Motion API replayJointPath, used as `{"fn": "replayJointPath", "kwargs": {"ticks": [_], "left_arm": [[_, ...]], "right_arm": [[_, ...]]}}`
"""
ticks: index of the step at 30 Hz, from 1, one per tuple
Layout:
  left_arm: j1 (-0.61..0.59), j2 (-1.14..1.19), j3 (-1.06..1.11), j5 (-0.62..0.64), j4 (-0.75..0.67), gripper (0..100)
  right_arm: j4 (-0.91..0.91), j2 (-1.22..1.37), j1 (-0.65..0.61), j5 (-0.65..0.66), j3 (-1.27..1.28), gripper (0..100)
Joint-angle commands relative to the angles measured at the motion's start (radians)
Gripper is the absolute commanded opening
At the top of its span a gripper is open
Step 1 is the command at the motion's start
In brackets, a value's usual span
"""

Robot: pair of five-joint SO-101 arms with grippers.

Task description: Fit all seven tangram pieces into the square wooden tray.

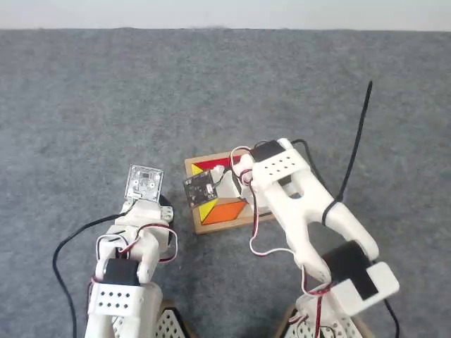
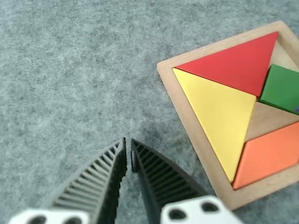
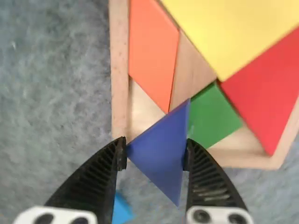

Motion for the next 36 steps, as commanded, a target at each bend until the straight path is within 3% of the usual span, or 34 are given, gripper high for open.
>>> {"fn": "replayJointPath", "kwargs": {"ticks": [1,6,11,31,36], "left_arm": [[-0.003,-0.014,-0.008,0.006,0.005,2],[-0.003,-0.014,-0.008,0.006,0.005,2],[-0.003,-0.014,-0.008,0.006,0.005,2],[-0.003,-0.014,-0.008,0.006,0.005,2],[-0.003,-0.014,-0.008,0.006,0.005,2]], "right_arm": [[0.004,0.013,0.024,0.186,-0.081,8.9],[0.101,0.016,0.024,0.431,-0.084,8.9],[0.151,0.018,0.019,0.531,-0.084,9.1],[0.156,0.082,-0.018,0.532,-0.163,16.2],[0.156,0.074,-0.022,0.482,-0.164,19.8]]}}
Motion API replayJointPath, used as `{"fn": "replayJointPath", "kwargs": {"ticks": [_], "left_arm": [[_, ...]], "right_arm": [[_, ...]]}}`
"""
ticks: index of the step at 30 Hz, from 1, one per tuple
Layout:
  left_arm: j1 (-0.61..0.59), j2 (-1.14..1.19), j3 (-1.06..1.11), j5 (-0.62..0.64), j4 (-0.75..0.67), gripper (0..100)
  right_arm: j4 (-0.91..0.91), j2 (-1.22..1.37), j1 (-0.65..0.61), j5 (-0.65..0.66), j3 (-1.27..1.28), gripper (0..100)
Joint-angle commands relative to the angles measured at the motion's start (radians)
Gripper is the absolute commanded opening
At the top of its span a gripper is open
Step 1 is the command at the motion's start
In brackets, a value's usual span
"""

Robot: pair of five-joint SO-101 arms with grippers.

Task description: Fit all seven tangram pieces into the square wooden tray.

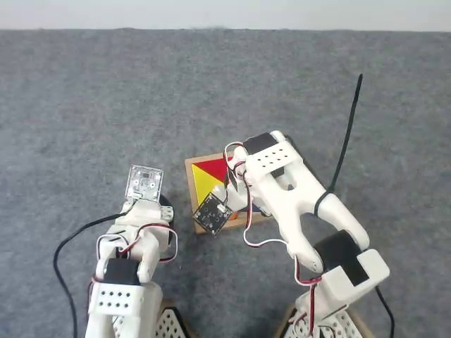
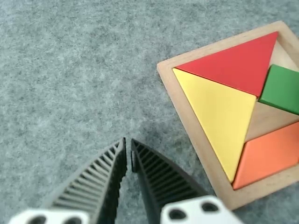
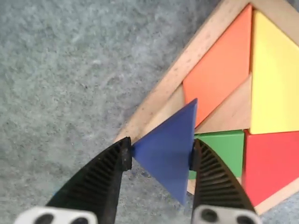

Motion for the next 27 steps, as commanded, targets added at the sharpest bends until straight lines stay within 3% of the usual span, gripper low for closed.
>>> {"fn": "replayJointPath", "kwargs": {"ticks": [1,5,12,16,22,27], "left_arm": [[-0.003,-0.014,-0.008,0.006,0.005,2],[-0.003,-0.014,-0.008,0.006,0.005,2],[-0.003,-0.014,-0.008,0.006,0.005,2],[-0.003,-0.014,-0.008,0.006,0.005,2],[-0.003,-0.014,-0.008,0.006,0.005,2],[-0.003,-0.014,-0.008,0.006,0.005,2]], "right_arm": [[0.019,-0.018,-0.01,-0.032,-0.051,21.9],[0.019,-0.019,-0.004,-0.032,-0.051,27.7],[0.019,-0.021,0.001,-0.072,-0.078,27.7],[0.019,-0.021,0.027,-0.358,-0.213,23.4],[0.021,-0.038,0.137,-0.789,-0.319,1.6],[0.091,-0.125,0.213,-1.106,-0.315,3.1]]}}
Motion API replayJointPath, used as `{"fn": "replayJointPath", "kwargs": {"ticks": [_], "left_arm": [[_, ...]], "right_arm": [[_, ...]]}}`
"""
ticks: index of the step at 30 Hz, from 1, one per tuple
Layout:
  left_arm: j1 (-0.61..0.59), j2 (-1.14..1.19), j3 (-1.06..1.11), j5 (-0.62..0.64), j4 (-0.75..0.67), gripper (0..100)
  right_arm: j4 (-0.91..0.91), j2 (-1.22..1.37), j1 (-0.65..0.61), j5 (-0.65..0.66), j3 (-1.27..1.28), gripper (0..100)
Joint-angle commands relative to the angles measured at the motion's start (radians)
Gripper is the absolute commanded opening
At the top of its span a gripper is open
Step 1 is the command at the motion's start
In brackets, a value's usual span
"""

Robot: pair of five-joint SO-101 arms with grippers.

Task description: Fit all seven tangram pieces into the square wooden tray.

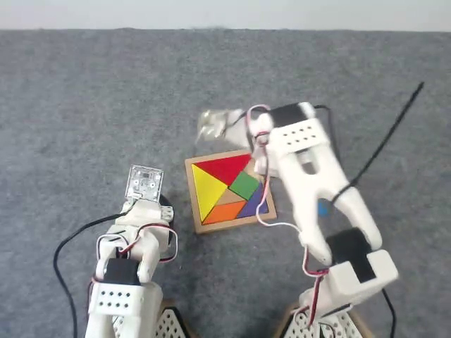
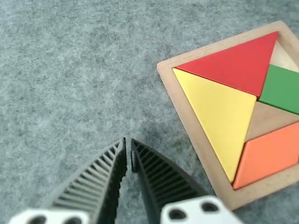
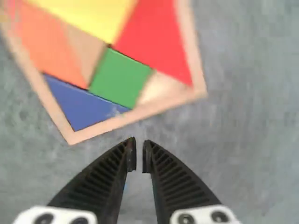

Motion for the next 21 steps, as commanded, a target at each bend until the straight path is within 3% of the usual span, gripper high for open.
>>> {"fn": "replayJointPath", "kwargs": {"ticks": [1,6,10,21], "left_arm": [[-0.003,-0.014,-0.008,0.006,0.005,2],[-0.003,-0.014,-0.008,0.006,0.005,2],[-0.003,-0.014,-0.008,0.006,0.005,2],[-0.003,-0.014,-0.008,0.006,0.005,2]], "right_arm": [[0.108,-0.131,0.065,-0.27,-0.054,3.1],[0.288,-0.186,0.079,-0.408,-0.052,2.7],[0.331,-0.219,0.079,-0.552,0.006,0.6],[0.01,-0.67,0.074,-0.557,0.664,0.9]]}}
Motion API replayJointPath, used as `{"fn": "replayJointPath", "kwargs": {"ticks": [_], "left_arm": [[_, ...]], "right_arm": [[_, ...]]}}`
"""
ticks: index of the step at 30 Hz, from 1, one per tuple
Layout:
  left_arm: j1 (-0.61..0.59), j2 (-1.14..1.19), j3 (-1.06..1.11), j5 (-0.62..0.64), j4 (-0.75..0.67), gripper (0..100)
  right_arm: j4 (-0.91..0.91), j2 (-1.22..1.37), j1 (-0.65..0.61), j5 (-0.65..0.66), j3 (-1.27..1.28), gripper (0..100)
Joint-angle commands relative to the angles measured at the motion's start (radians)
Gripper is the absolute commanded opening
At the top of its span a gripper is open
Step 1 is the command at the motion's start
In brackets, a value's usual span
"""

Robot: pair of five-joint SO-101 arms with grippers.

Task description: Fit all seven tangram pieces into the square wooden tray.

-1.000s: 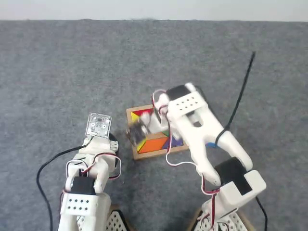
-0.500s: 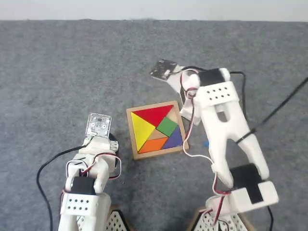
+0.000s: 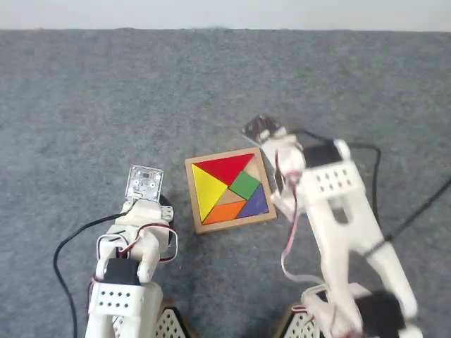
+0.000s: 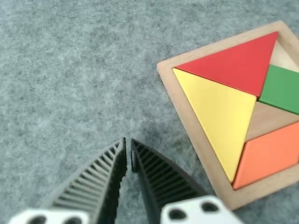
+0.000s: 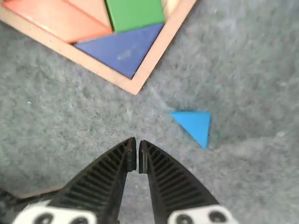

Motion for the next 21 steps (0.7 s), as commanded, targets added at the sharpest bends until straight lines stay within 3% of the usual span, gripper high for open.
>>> {"fn": "replayJointPath", "kwargs": {"ticks": [1,7,13,18,21], "left_arm": [[-0.003,-0.014,-0.008,0.006,0.005,2],[-0.003,-0.014,-0.008,0.006,0.005,2],[-0.003,-0.014,-0.008,0.006,0.005,2],[-0.003,-0.014,-0.008,0.006,0.005,2],[-0.003,-0.014,-0.008,0.006,0.005,2]], "right_arm": [[-0.097,-0.225,0.007,-0.006,0.201,1.0],[0.012,-0.162,0.013,0.011,0.233,1.0],[-0.036,0.005,0.048,0.014,0.147,1.0],[-0.01,0.081,0.16,0.183,0.003,2.2],[0.019,0.105,0.229,0.221,-0.069,10.9]]}}
